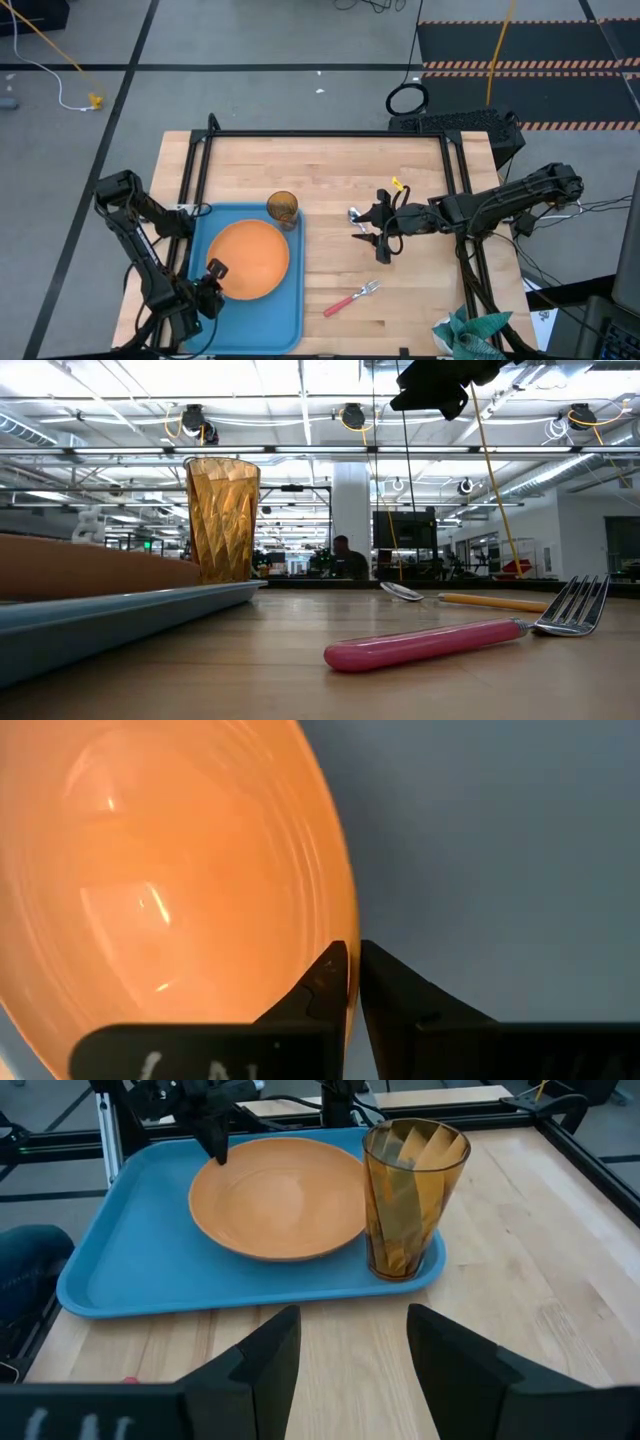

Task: Pick and place plate/cup/fork/spoon on tray
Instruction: Put the orange plate on the blue tray

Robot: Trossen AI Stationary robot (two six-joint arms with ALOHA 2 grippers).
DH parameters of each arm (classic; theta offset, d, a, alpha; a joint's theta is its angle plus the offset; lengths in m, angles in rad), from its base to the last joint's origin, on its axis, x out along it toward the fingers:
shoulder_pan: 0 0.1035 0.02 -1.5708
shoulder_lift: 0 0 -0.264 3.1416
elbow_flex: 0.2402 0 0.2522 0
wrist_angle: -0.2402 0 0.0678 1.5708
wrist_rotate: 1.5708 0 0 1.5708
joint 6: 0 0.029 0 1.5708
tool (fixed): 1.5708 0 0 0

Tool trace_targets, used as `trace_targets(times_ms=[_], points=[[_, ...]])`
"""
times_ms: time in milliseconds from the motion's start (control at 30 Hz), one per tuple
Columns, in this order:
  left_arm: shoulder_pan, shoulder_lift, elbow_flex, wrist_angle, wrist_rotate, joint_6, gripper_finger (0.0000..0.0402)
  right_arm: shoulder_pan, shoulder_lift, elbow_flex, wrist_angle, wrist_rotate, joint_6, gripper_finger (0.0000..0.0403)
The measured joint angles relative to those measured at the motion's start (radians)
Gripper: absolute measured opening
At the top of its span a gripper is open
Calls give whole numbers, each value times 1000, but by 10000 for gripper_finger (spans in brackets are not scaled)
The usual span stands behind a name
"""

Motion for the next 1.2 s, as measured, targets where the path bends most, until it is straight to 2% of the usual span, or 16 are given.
trace_targets(times_ms=[467,833,1000,1200], points=[[46,0,0,0,-17,-37,32,0,0,0,0,0,30,176],[53,0,0,-6,-16,-54,83,0,0,0,0,0,45,176],[52,-6,10,-4,-8,-84,85,9,10,0,5,0,82,176],[52,-53,34,-8,21,-113,85,65,83,1,65,-11,31,176]])
